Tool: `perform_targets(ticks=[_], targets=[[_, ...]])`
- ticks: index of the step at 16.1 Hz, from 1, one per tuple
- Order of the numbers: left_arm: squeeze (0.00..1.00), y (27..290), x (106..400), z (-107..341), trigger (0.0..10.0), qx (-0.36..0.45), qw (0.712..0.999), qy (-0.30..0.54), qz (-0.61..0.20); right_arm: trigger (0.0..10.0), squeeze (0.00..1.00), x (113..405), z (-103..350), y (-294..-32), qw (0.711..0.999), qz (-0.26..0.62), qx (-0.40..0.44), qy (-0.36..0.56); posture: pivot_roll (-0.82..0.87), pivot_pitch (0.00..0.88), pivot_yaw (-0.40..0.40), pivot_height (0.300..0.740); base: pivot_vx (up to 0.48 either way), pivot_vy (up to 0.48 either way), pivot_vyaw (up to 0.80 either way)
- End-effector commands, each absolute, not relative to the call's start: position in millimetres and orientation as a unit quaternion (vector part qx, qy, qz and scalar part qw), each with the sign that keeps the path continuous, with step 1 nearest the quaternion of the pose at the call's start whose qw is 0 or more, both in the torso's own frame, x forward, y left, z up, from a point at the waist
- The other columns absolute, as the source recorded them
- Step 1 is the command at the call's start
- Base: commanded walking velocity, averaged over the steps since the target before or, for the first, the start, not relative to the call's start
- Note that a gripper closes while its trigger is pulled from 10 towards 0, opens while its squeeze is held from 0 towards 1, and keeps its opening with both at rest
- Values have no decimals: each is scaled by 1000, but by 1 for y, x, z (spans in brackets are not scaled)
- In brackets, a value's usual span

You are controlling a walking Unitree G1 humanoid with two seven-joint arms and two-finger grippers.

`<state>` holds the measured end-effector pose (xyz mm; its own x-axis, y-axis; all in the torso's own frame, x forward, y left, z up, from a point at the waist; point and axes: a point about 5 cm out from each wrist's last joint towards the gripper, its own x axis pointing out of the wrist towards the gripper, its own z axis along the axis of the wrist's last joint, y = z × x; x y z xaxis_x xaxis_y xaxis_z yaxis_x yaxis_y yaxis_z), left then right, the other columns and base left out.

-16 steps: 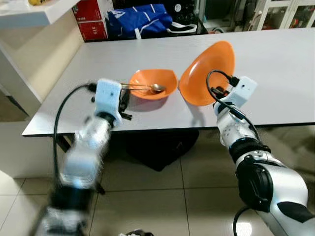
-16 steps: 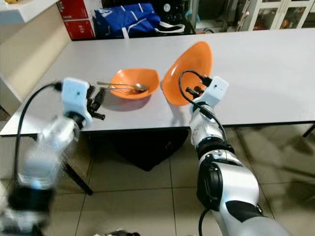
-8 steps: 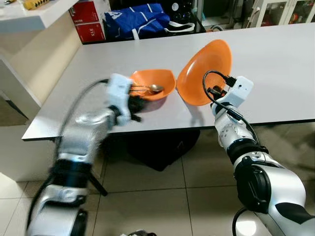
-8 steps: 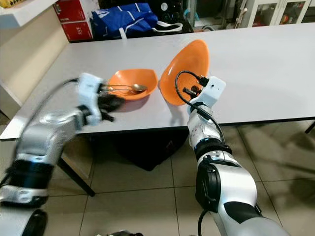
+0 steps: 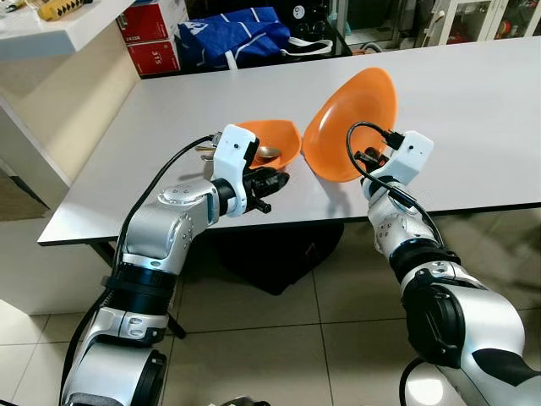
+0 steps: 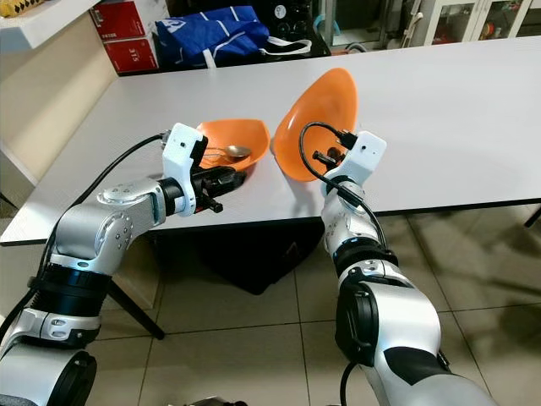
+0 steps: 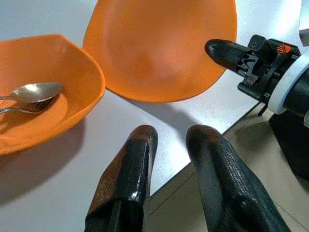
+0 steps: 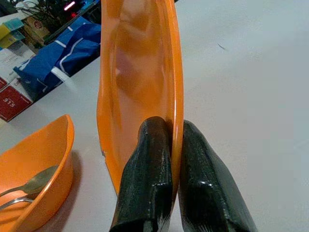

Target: Setting the table

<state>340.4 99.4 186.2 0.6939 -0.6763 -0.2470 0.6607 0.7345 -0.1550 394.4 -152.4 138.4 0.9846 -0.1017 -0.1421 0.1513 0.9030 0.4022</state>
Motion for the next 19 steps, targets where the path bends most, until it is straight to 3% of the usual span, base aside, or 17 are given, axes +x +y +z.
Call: perform_targets(ticks=[1, 19], targets=[[0, 100, 341, 194, 10000, -21, 920, 138, -367, 10000, 0, 381, 104, -151, 970, -79, 190, 131, -94, 0, 163, 740, 0, 0, 0], [0, 101, 338, 199, 10000, 23, 935, 93, -340, 10000, 0, 378, 98, -148, 971, -77, 176, 141, -83, 11, 170, 740, 0, 0, 0]])
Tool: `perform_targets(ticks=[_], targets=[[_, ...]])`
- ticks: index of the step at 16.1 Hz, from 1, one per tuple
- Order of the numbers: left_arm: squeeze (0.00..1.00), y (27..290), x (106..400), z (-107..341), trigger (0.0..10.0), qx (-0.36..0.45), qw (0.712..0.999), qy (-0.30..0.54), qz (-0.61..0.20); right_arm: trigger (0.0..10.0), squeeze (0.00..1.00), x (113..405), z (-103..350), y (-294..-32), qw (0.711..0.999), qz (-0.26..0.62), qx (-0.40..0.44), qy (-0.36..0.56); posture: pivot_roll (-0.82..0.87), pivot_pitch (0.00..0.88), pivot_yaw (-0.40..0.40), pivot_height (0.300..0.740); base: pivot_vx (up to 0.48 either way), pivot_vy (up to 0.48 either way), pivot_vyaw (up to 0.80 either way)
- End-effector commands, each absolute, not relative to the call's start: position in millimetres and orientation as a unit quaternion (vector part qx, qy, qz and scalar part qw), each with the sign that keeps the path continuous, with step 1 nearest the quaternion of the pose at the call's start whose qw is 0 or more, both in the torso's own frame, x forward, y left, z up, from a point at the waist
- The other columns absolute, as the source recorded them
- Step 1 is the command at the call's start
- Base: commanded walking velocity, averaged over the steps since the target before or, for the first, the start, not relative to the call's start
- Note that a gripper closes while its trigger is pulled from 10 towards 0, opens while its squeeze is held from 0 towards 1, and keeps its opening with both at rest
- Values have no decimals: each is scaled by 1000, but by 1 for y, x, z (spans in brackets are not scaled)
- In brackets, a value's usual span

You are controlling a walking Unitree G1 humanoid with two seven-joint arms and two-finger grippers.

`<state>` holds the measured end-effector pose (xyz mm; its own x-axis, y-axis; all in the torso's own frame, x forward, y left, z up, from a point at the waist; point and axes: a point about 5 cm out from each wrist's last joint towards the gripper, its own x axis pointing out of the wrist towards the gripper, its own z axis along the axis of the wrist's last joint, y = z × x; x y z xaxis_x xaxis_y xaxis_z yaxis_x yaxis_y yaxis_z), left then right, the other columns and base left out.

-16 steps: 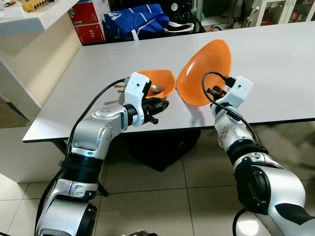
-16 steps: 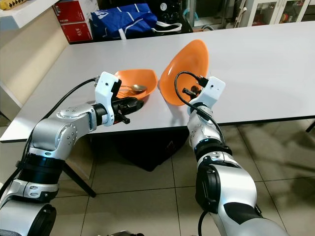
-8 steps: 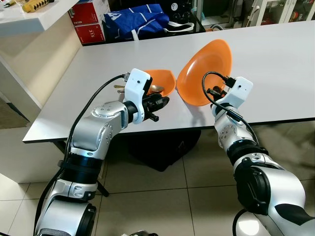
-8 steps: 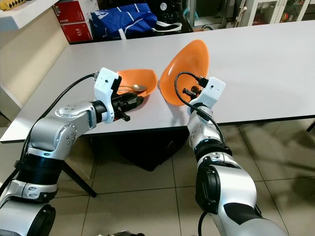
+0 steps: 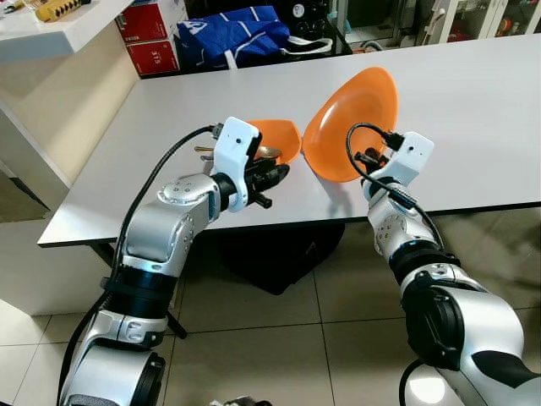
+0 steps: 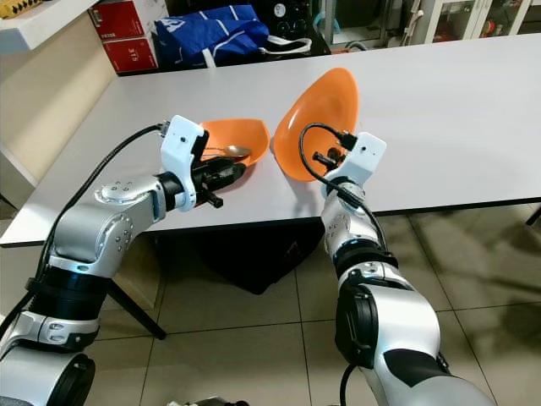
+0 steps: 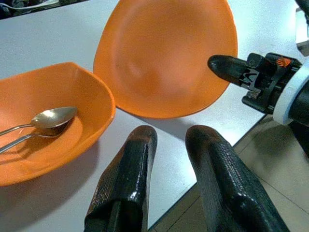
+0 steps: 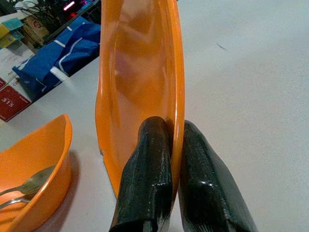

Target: Setting the table

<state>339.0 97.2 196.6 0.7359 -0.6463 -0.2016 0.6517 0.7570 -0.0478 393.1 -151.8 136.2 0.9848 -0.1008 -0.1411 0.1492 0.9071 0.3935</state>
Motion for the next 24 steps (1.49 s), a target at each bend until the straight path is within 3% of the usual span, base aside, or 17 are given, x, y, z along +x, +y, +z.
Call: perform_targets(ticks=[1, 9, 11, 14, 24], targets=[[0, 102, 339, 199, 10000, 24, 937, 91, -337, 10000, 0, 378, 99, -148, 972, -76, 175, 140, -83, 13, 170, 740, 0, 0, 0], [0, 100, 340, 211, 10000, 55, 951, 25, -304, 10000, 0, 379, 101, -147, 975, -71, 161, 132, -90, 15, 171, 740, 0, 0, 0], [0, 118, 337, 210, 10000, 53, 973, -14, -226, 10000, 0, 378, 102, -150, 979, -71, 149, 123, -95, 19, 171, 740, 0, 0, 0], [0, 132, 326, 198, 10000, 54, 984, -32, -169, 10000, 0, 378, 102, -152, 982, -71, 133, 114, -93, 22, 168, 740, 0, 0, 0], [0, 152, 296, 170, 10000, -23, 998, -49, -20, 10000, 0, 376, 100, -147, 984, -63, 120, 111, -93, 0, 167, 740, 0, 0, 0]])
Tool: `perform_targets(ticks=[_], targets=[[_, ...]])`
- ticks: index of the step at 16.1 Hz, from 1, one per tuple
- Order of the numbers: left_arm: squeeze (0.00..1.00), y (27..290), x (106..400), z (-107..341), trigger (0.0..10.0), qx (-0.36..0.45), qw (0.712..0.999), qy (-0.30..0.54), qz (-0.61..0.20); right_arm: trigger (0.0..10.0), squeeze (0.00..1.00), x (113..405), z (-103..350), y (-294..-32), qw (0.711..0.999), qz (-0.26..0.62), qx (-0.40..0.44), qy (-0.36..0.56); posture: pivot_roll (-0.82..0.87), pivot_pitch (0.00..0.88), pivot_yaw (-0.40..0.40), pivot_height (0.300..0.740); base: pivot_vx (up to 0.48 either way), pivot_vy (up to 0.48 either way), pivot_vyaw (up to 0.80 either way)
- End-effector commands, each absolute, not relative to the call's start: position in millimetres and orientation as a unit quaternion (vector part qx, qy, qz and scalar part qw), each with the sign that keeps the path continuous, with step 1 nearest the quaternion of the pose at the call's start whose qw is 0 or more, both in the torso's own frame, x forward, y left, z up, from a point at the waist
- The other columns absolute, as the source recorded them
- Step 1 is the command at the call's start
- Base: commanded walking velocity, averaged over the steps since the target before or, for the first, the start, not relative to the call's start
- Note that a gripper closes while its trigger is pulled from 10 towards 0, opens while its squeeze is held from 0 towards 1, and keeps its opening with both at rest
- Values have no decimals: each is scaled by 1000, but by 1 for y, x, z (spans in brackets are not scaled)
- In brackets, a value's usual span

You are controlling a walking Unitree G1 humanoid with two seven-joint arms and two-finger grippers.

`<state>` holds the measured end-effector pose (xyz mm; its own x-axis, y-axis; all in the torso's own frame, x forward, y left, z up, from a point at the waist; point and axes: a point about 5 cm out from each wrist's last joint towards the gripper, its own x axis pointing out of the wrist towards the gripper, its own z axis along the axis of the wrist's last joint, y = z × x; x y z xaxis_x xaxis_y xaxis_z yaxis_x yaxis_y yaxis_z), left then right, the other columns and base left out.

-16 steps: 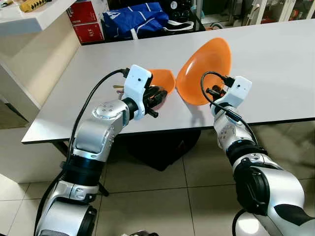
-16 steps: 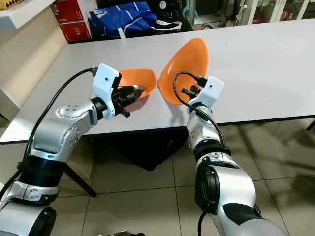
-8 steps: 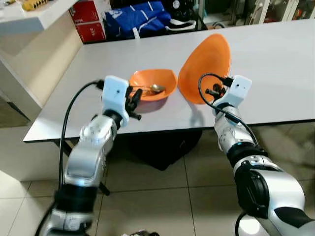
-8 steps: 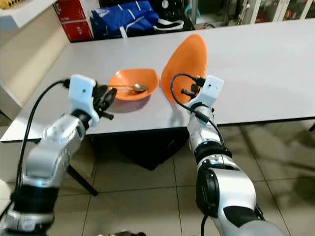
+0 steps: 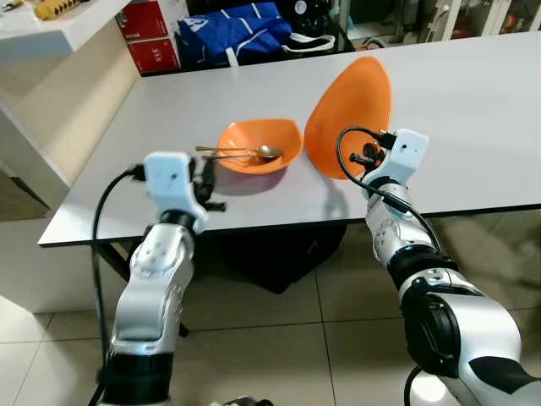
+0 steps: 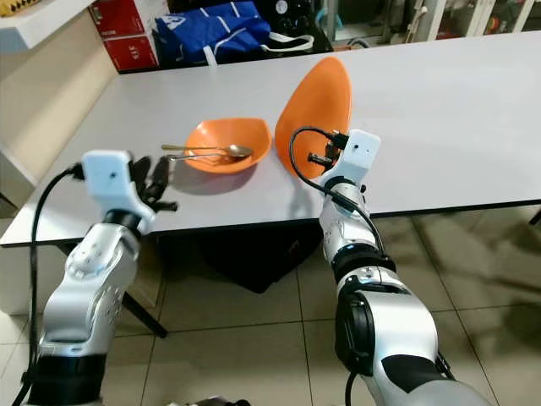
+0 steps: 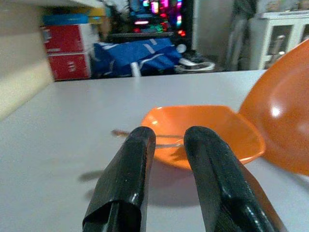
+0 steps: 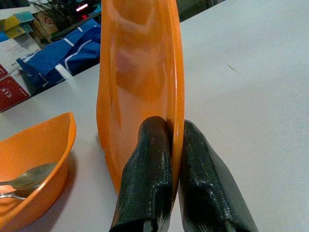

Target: Setting the table

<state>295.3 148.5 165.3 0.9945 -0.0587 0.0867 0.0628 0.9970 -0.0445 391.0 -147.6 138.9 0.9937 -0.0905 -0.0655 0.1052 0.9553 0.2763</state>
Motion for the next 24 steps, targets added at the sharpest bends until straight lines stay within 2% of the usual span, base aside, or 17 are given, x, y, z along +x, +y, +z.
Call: perform_targets(ticks=[1, 2, 5, 7, 9, 10, 15, 19, 24], targets=[[0, 153, 292, 165, 10000, 0, 998, -56, -21, 10000, 0, 376, 99, -146, 985, -63, 118, 111, -92, 0, 166, 740, 0, 0, 0], [0, 153, 289, 155, 10000, 9, 999, -47, -23, 10000, 0, 376, 100, -146, 986, -61, 114, 105, -94, 0, 166, 740, 0, 0, 0], [0, 157, 286, 160, 10000, 78, 990, -117, -14, 10000, 0, 377, 104, -146, 988, -62, 112, 91, -95, 0, 166, 740, 0, 0, 0], [0, 159, 288, 155, 10000, 93, 990, -107, -5, 10000, 0, 377, 104, -147, 988, -62, 111, 89, -99, 0, 164, 740, 0, 0, 0], [0, 155, 287, 154, 10000, 85, 991, -104, -15, 10000, 0, 377, 104, -147, 988, -61, 109, 88, -99, 0, 164, 740, 0, 0, 0], [0, 152, 289, 143, 10000, 53, 996, -66, -31, 10000, 0, 377, 104, -147, 988, -61, 109, 89, -102, 0, 162, 740, 0, 0, 0], [0, 133, 287, 141, 10000, 15, 991, -50, -119, 10000, 0, 376, 102, -147, 988, -61, 105, 91, -100, 0, 165, 740, 0, 0, 0], [0, 113, 283, 135, 10000, -3, 981, -16, -193, 10000, 0, 376, 102, -144, 989, -57, 103, 92, -97, 0, 165, 740, 0, 0, 0], [0, 105, 285, 129, 10000, -25, 969, 27, -244, 10000, 0, 377, 104, -143, 989, -55, 101, 89, -100, 0, 165, 740, 0, 0, 0]])
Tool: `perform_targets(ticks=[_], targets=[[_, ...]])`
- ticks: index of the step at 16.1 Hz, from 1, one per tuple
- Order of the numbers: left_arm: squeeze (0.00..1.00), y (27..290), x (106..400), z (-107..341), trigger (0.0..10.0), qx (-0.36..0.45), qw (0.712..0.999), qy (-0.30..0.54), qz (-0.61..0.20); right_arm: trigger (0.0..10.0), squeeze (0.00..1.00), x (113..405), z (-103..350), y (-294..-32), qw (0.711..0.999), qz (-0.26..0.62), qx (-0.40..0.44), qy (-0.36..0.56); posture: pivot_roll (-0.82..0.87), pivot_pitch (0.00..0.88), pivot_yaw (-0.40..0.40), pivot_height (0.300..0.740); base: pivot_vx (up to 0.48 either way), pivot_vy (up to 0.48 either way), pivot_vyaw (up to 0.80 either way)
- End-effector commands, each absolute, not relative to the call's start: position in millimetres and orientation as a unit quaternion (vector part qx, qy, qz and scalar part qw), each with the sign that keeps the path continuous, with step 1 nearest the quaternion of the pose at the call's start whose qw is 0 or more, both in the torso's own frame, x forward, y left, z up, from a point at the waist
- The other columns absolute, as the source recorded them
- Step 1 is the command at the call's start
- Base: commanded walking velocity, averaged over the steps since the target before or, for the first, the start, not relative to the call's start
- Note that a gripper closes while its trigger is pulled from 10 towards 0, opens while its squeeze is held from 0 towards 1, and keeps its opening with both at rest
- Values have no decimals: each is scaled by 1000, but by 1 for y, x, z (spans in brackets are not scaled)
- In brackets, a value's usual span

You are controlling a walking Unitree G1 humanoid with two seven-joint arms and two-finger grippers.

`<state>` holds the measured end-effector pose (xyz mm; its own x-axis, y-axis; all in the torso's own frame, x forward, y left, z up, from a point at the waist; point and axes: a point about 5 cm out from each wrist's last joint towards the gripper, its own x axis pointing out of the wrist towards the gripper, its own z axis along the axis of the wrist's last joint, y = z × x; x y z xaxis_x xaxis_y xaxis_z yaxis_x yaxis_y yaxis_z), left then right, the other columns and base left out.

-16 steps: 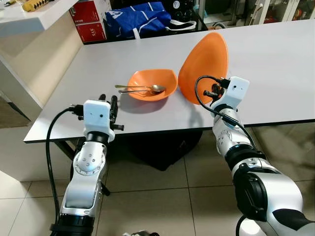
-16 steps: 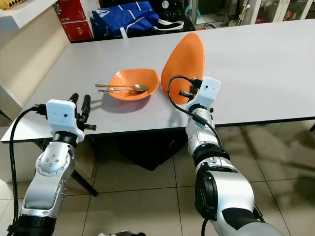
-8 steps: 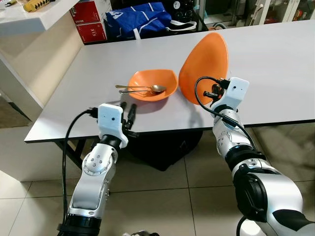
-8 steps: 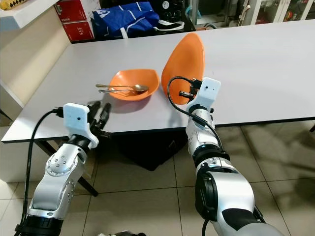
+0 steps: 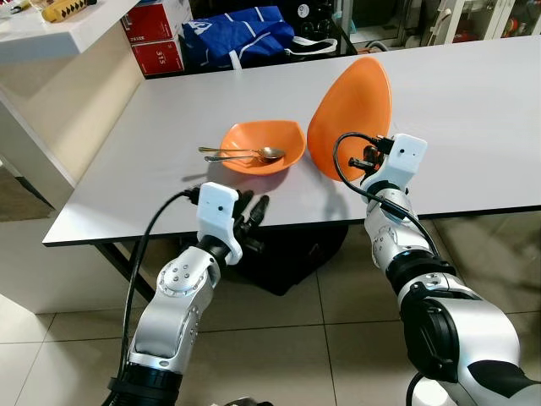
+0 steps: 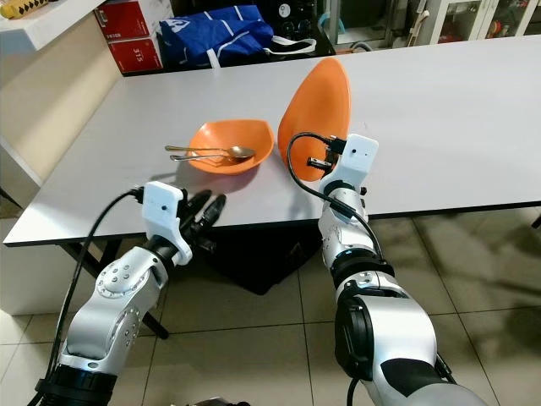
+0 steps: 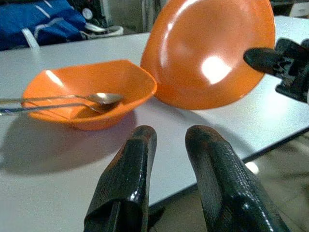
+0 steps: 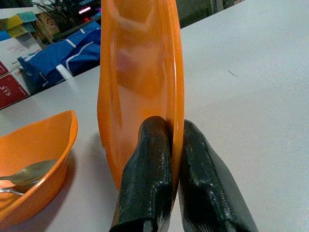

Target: Setting the table

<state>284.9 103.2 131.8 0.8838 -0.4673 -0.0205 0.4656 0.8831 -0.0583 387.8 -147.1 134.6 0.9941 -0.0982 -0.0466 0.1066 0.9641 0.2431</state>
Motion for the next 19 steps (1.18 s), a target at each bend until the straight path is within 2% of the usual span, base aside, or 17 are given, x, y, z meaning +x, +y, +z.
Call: perform_targets(ticks=[1, 14, 19], targets=[[0, 105, 285, 129, 10000, -27, 968, 31, -249, 10000, 0, 377, 105, -144, 989, -55, 100, 89, -100, 0, 165, 740, 0, 0, 0], [0, 108, 285, 133, 10000, -26, 967, 38, -249, 10000, 0, 374, 97, -147, 986, -72, 102, 112, -93, 0, 167, 740, 0, 0, 0], [0, 109, 285, 133, 10000, -26, 968, 39, -247, 10000, 0, 367, 79, -155, 957, -112, 202, 173, -82, 2, 165, 740, 0, 0, 0]])
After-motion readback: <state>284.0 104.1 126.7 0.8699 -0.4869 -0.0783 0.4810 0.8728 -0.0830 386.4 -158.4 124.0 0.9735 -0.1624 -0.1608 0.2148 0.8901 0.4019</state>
